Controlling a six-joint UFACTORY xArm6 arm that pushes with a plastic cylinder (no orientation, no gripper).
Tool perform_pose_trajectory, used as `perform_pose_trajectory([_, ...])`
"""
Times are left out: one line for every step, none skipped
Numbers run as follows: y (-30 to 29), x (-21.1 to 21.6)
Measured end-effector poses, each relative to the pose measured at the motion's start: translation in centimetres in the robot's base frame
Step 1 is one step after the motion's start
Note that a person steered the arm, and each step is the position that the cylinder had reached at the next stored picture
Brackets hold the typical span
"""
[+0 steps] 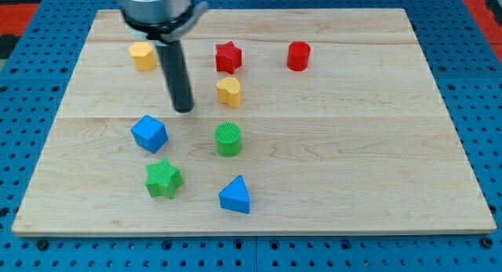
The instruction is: Push the green circle down and left
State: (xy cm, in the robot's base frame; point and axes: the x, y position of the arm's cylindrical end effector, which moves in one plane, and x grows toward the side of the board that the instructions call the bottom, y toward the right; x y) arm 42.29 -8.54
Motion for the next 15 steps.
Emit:
perform_pose_trajectory([4.7, 0.3])
perform_pose_trajectory([8.1, 1.3])
perform_pose_trajectory([8.6, 2.4])
perform_pose_trajectory([7.8, 3.0])
perform_pose_trajectory([6.8, 3.8])
perform_pose_trajectory([6.5, 4.8])
perform_pose_trajectory([7.1, 7.1])
perform_pose_trajectory([7.4, 8.3])
perform_pose_trajectory([6.0, 8.4])
perform_pose_trajectory([3.0, 8.4])
perform_pose_trajectory([-0.2, 8.4])
perform_pose_trajectory([-2.3, 8.3])
perform_pose_trajectory([-4.0, 8.2])
perform_pose_trajectory([-4.3, 6.7])
perform_pose_trajectory([-5.7, 3.9])
